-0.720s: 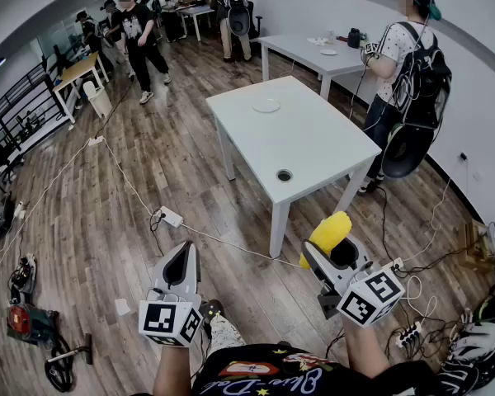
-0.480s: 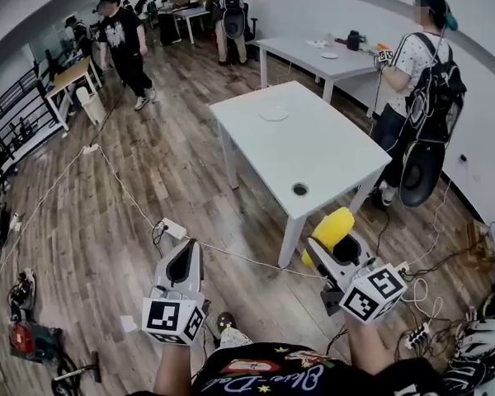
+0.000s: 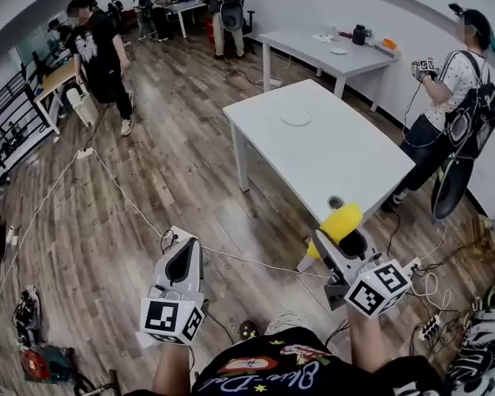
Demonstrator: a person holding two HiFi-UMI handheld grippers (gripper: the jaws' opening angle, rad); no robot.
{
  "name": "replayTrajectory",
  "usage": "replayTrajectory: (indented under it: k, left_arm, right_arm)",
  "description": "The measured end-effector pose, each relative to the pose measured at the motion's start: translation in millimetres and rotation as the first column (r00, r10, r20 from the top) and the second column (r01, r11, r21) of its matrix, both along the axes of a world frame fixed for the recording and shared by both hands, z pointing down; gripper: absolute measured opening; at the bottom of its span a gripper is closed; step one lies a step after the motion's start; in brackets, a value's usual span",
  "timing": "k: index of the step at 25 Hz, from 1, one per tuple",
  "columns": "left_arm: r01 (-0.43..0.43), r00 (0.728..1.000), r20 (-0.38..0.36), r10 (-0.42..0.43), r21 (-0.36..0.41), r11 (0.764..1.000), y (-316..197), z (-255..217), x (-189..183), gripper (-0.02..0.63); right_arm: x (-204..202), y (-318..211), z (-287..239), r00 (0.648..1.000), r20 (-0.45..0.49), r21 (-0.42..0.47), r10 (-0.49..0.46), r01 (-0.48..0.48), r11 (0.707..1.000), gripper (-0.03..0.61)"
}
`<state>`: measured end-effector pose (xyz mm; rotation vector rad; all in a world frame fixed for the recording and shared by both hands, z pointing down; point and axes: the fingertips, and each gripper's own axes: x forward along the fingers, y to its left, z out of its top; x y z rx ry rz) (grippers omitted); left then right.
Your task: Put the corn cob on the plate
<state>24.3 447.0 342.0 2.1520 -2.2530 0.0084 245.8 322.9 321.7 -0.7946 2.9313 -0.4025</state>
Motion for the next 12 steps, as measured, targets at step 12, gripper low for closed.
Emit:
replayTrajectory:
  k: [12]
  left_arm:
    - [-0.138, 0.990, 0.003, 0.138, -0.018, 0.990, -167, 6, -54, -0.002]
  right_arm:
    - [-52, -150, 16, 0.993, 0.001, -0.022, 0.115, -0.115, 0.993, 0.272]
